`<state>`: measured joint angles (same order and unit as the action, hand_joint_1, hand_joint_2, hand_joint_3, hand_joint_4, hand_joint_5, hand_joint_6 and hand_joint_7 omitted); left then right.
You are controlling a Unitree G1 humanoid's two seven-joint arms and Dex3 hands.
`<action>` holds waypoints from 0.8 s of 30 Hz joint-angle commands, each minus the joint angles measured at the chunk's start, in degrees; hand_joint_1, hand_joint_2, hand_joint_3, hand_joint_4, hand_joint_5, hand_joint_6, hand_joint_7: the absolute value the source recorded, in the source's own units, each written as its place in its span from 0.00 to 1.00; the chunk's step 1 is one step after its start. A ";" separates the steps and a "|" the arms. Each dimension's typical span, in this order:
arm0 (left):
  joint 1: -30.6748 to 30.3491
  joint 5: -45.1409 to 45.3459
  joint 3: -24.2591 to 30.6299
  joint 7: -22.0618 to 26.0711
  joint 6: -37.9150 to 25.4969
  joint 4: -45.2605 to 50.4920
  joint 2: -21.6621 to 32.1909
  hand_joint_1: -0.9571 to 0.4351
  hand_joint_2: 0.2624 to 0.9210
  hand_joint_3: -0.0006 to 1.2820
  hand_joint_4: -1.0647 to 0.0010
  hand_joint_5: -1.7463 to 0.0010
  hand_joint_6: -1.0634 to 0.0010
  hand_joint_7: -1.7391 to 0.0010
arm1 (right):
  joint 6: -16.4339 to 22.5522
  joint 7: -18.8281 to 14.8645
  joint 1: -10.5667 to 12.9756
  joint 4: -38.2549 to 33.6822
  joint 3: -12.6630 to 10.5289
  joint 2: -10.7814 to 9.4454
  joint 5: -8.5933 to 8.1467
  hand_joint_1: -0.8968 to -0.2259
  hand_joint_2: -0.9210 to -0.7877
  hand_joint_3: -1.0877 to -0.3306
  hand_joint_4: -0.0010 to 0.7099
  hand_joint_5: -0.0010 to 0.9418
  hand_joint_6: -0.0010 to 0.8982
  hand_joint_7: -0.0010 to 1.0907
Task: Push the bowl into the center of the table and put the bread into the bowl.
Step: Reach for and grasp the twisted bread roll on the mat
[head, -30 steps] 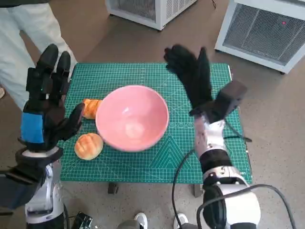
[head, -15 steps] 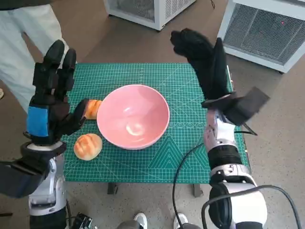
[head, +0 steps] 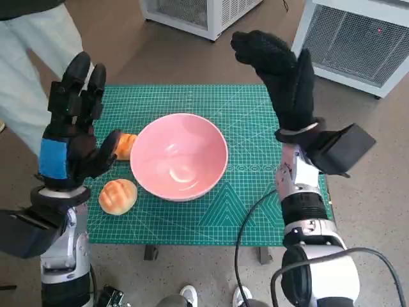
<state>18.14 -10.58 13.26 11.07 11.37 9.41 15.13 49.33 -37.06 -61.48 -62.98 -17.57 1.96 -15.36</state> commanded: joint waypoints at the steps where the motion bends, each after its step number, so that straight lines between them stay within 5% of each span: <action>1: 0.80 -1.04 0.30 0.73 0.99 -0.17 0.49 0.17 1.00 0.34 0.86 1.00 1.00 0.76 | -0.11 -0.91 1.70 0.91 0.42 0.35 -0.88 0.29 0.00 0.27 0.26 0.01 0.00 0.58; 16: 0.71 -1.41 2.35 1.95 0.87 0.58 3.22 0.19 1.00 0.33 0.86 1.00 1.00 0.76 | -0.71 -0.81 2.65 2.37 0.91 0.03 -2.18 0.26 0.00 0.26 0.25 0.01 0.00 0.54; 20: -0.62 0.93 4.72 4.67 -4.33 2.58 10.72 0.23 1.00 0.25 0.86 1.00 1.00 0.76 | -0.73 -0.84 2.92 2.68 1.14 0.04 -2.48 0.25 0.00 0.26 0.25 0.01 0.00 0.53; 24: -3.49 10.45 6.29 9.44 -20.30 9.80 24.83 0.32 0.96 0.10 0.87 1.00 1.00 0.76 | -0.69 -0.65 3.16 2.92 1.36 0.18 -2.53 0.25 0.00 0.25 0.25 0.01 0.00 0.53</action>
<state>16.99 -7.44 17.43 16.67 3.18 12.70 28.04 49.25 -37.37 -60.17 -60.35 -16.73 2.03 -17.81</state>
